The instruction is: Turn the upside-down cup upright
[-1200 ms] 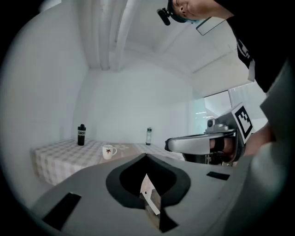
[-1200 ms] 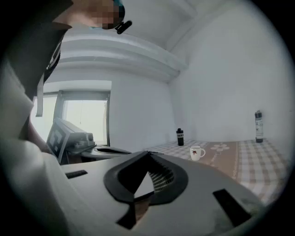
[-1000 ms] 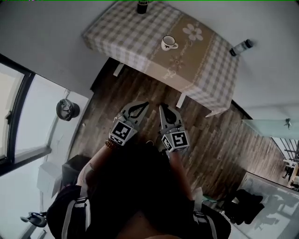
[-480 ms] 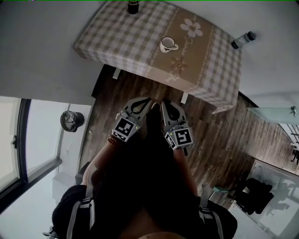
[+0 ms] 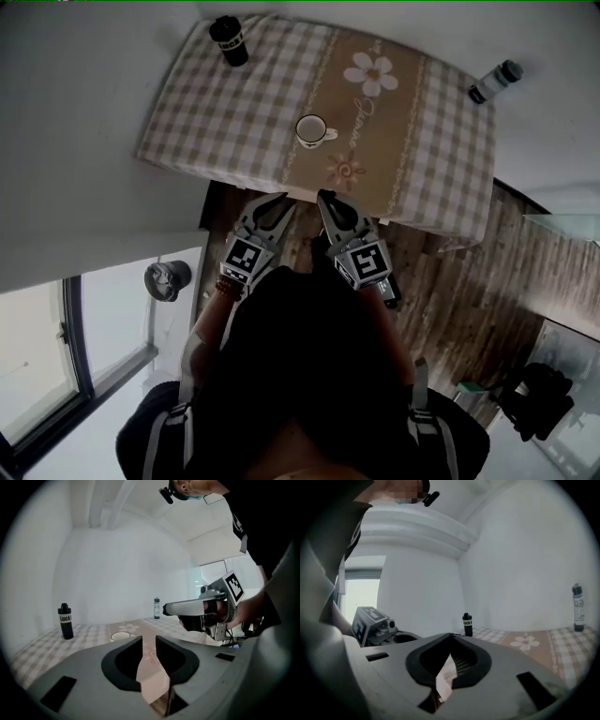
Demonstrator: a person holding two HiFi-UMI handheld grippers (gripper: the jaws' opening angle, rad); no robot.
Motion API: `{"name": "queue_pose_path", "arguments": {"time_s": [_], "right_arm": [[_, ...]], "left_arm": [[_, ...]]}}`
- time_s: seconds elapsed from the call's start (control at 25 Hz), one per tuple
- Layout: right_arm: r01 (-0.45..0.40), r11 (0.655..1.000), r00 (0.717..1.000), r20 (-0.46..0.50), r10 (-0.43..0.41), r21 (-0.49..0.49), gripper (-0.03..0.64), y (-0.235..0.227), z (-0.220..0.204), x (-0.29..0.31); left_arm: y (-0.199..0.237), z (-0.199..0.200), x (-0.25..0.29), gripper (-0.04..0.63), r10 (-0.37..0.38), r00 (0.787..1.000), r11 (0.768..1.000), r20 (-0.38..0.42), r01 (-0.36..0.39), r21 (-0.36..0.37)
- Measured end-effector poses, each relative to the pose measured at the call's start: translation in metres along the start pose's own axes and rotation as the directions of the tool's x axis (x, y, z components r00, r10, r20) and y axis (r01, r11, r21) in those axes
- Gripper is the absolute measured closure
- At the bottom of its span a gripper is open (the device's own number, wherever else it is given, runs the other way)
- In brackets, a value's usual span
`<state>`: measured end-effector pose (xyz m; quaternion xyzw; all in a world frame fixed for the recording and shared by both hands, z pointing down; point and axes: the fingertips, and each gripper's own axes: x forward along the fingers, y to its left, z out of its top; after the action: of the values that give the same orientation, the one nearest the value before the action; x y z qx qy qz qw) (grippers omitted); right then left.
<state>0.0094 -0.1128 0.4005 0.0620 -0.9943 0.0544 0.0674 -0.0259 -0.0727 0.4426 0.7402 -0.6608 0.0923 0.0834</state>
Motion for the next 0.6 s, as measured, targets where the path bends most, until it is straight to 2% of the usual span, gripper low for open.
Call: {"name": "queue_pose_path", "arguments": {"time_s": [0.08,0.2,0.32,0.44,0.6], "right_arm": [[-0.043,0.999,0.999,-0.001,0.043,-0.018,0.614,-0.021,0.006,0.014],[-0.039,0.998,0.999,-0.006,0.039,-0.047,0.614,-0.047,0.010,0.017],[-0.013,0.999,1.000,-0.008,0.013,-0.037,0.614,-0.015,0.002,-0.014],[0.029,0.999,0.999,-0.020,-0.030,-0.015,0.614,0.026,-0.011,-0.043],[0.179,0.983,0.984,-0.023,-0.178,0.049,0.614,0.050,-0.020,-0.060]], "left_arm": [[0.020,0.006,0.025,0.494,0.003,1.000,1.000,-0.019,-0.003,0.027],[0.031,0.015,0.050,0.433,-0.034,0.999,0.999,-0.021,0.035,0.042],[0.013,0.011,0.015,0.420,-0.060,0.998,0.998,0.009,0.060,0.030],[-0.006,-0.005,-0.021,0.356,-0.143,0.990,0.989,0.008,0.143,0.043],[-0.005,-0.039,-0.031,0.259,-0.296,0.952,0.951,-0.077,0.301,0.064]]}}
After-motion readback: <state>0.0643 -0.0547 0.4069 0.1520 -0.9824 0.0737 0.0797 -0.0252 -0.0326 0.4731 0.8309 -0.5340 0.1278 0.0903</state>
